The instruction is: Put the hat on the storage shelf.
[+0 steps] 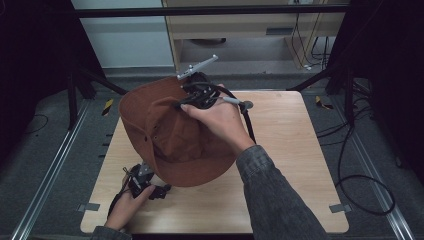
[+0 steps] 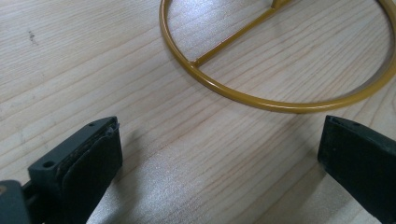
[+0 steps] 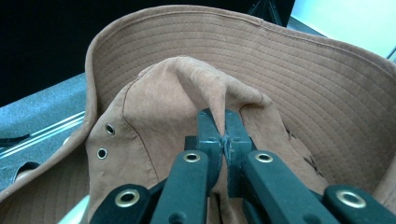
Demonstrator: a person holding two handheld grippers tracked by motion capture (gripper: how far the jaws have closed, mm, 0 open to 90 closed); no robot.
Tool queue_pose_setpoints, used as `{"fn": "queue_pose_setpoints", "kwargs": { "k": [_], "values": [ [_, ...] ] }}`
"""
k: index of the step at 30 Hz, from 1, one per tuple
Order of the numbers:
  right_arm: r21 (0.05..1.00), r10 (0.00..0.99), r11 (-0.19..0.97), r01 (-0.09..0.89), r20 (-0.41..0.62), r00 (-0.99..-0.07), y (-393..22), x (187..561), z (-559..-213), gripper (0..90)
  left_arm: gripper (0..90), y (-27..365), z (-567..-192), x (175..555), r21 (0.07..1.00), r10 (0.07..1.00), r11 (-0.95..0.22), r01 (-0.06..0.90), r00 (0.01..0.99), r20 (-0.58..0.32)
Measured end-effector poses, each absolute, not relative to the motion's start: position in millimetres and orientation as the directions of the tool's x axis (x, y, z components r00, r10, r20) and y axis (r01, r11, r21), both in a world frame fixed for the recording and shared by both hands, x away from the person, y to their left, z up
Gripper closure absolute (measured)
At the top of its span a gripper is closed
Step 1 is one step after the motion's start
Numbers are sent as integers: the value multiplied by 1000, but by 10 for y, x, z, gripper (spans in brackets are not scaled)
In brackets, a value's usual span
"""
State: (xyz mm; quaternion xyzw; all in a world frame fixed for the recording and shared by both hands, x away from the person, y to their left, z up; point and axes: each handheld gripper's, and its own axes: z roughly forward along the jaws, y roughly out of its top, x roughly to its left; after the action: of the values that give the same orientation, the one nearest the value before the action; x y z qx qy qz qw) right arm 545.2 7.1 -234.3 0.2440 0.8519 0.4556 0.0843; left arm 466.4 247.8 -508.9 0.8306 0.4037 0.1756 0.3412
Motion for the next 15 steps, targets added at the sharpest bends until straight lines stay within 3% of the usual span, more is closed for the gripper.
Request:
{"fn": "queue_pose_setpoints", "kwargs": {
  "k": [15],
  "values": [
    [815,478,474,334,81,-875,89,5409,-2379,883,0,2477,-5089,4663,709,791,-441,551,612,16]
  ]
}}
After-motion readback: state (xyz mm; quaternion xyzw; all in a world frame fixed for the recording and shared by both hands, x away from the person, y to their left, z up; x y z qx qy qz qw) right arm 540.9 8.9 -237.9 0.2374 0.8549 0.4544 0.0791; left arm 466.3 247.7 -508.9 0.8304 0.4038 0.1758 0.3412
